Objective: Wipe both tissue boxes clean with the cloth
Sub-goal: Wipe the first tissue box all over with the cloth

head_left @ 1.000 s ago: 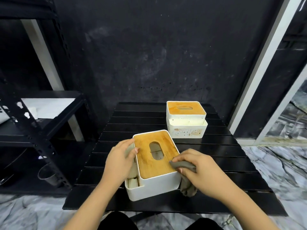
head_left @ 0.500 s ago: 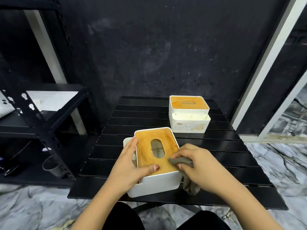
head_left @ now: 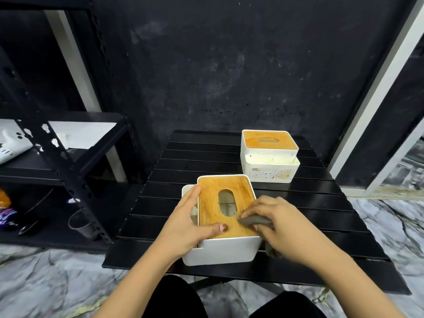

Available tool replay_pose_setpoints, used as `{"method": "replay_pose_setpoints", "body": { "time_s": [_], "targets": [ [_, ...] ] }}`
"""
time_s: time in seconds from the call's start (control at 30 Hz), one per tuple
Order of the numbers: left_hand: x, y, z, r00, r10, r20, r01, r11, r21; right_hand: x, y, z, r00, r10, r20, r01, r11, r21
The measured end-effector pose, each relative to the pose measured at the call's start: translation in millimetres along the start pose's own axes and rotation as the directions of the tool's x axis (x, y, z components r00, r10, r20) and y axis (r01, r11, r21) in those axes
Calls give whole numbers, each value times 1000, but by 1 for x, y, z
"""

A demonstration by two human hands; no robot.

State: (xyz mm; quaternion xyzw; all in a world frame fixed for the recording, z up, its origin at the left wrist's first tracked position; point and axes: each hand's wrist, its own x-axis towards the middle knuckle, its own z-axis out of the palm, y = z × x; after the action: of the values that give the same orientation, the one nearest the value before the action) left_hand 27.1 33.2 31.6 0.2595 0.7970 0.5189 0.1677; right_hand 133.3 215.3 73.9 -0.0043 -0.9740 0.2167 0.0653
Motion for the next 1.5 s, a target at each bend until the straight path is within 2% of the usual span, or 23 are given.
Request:
{"method": "replay_pose_setpoints", "body": {
  "time_s": [0.17, 0.33, 0.43, 0.67, 0.8, 0.93, 1.03, 1.1, 1.2, 1.33, 1.43, 1.5],
  "targets": [
    [1, 2, -1, 1000, -19, 2, 19, 1000, 5, 34, 6, 1, 995, 76, -66, -75, 997, 19],
    [2, 3, -2, 1000, -28, 11, 28, 1000, -4, -3, 0, 6, 997, -39, -73, 41, 999, 26],
    [2, 3, -4, 999, -28, 45, 28, 1000, 2, -11, 1, 4, 998, -49, -37, 51, 998, 33],
    [7, 1, -6, 994, -38, 100, 37, 999, 8, 44, 15, -1, 989, 135, -63, -131, 990, 57],
    [8, 1, -8, 994, -28, 107, 29, 1000, -11, 41, 17, 1, 984, 160, -78, -153, 984, 92],
    [8, 7, -12, 999, -25, -37, 28, 994, 102, 26, 18, 4, 981, 158, -110, -150, 986, 78],
    [0, 12, -2, 986, 61, -153, -24, 972, 234, 18, 17, 9, 972, 180, -153, -172, 983, 64],
    [-10, 15, 13, 979, 102, -174, -29, 925, 379, 16, 15, 13, 961, 203, -189, -196, 979, 55],
    [-22, 20, 31, 985, 32, -169, 53, 877, 477, 15, 9, 15, 946, 221, -238, -223, 975, 20],
    [-17, 18, 30, 987, -42, -156, 100, 916, 387, 9, -3, 15, 964, 167, -209, -178, 983, -36],
    [-15, 14, 26, 992, -43, -123, 83, 935, 344, 1, -10, 16, 981, 92, -168, -101, 994, -40],
    [-15, 13, 24, 994, -43, -102, 75, 941, 331, 4, -4, 11, 985, 113, -131, -119, 992, -42]
  ]
}}
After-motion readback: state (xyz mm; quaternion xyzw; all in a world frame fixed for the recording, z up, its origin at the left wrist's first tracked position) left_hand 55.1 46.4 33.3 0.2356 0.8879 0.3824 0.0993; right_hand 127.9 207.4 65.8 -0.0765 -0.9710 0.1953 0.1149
